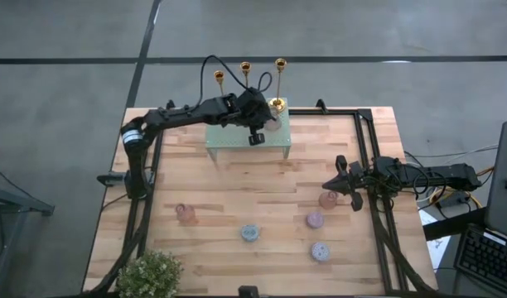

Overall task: Pick & Place candle stick holders
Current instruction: Put the middle pink candle holder on the shelf, then put the left pink candle holder on the shelf aligned with the other pink candle holder

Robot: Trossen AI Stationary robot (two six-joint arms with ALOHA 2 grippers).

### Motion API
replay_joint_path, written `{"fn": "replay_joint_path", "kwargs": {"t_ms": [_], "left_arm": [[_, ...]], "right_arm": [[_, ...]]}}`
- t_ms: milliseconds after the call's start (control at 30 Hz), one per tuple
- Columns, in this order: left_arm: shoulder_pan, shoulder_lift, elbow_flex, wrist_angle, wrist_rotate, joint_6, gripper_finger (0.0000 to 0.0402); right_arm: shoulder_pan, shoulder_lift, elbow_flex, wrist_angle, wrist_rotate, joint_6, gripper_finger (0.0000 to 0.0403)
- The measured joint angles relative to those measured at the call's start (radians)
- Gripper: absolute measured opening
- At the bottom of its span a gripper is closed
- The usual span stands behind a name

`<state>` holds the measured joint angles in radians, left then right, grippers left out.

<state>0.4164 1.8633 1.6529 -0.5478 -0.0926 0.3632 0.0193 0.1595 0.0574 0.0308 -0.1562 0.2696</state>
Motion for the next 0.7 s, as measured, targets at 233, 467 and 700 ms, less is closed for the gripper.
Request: {"fn": "replay_joint_path", "kwargs": {"t_ms": [233,467,700], "left_arm": [[0.001,0.0,-0.007,0.038,0.001,-0.011,0.003],[0.0,0.0,-0.006,0.094,0.001,-0.037,0.003],[-0.001,-0.036,-0.006,-0.082,0.001,-0.039,0.003]], "right_arm": [[0.0,0.0,0.0,0.0,0.0,0.0,0.0008],[0.0,0.0,0.0,0.0,0.0,0.0,0.0008],[-0.001,0.0,0.0,0.0,0.0,0.0,0.0008]]}}
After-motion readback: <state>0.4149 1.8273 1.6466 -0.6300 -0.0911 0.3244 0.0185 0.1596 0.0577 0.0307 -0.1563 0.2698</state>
